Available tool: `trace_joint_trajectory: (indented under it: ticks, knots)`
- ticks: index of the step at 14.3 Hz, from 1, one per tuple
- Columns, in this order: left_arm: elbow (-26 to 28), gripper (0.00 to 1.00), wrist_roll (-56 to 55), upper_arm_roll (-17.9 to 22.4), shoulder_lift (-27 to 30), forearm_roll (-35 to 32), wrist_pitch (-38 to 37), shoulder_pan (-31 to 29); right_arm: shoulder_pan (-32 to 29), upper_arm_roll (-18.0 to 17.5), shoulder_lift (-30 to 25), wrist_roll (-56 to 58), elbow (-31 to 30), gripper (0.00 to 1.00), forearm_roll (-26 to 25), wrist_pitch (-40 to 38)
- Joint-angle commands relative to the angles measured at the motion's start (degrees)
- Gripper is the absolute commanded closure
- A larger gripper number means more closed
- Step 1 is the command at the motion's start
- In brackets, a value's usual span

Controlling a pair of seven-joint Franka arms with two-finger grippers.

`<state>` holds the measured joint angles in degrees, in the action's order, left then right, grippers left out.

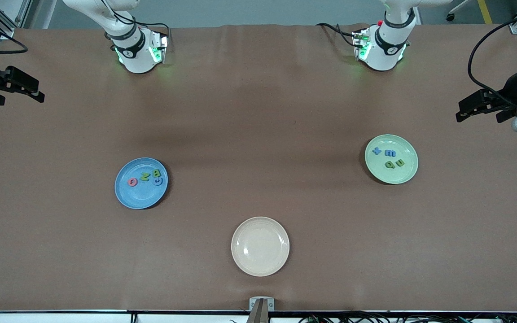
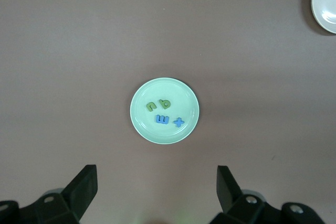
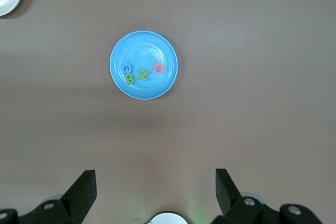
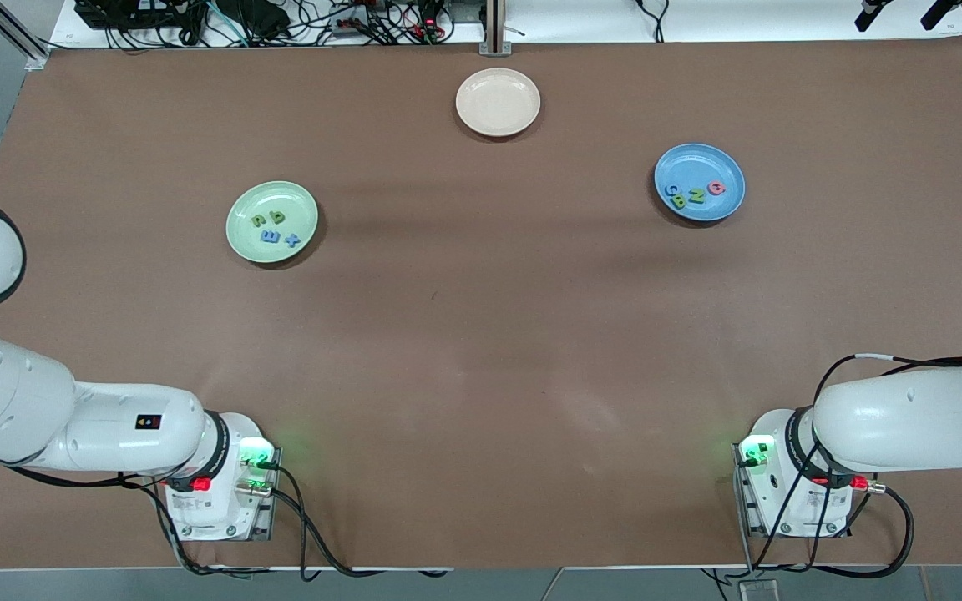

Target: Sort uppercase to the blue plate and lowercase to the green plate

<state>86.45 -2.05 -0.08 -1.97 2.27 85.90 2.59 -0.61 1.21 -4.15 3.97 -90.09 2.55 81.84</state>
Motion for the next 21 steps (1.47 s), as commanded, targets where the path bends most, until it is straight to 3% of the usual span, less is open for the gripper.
trace_joint_trajectory:
  ticks: [1, 8, 13, 21]
  knots:
    - [0.0, 0.00, 0.7, 1.5, 0.7, -1.0, -0.6, 1.7, -0.9, -0.9, -1.6, 0.6, -2.2, 0.00, 0.0, 0.8]
    - [-0.1, 0.00, 0.8, 1.4, 0.9, -1.0, -0.5, 1.0, -0.7, -1.0, -1.7, 0.9, -2.2, 0.00, -1.1, 1.2]
    - [2.8, 0.00, 0.7, 1.4, 6.0, -1.1, -0.7, 1.0, -0.6, -1.0, -1.7, 0.3, -2.5, 0.00, -2.5, 0.7]
    - [2.0, 0.00, 0.6, 1.0, 6.2, -1.8, -0.6, 1.2, -0.4, -1.1, -1.8, -3.7, -2.5, 0.00, -2.0, 0.5]
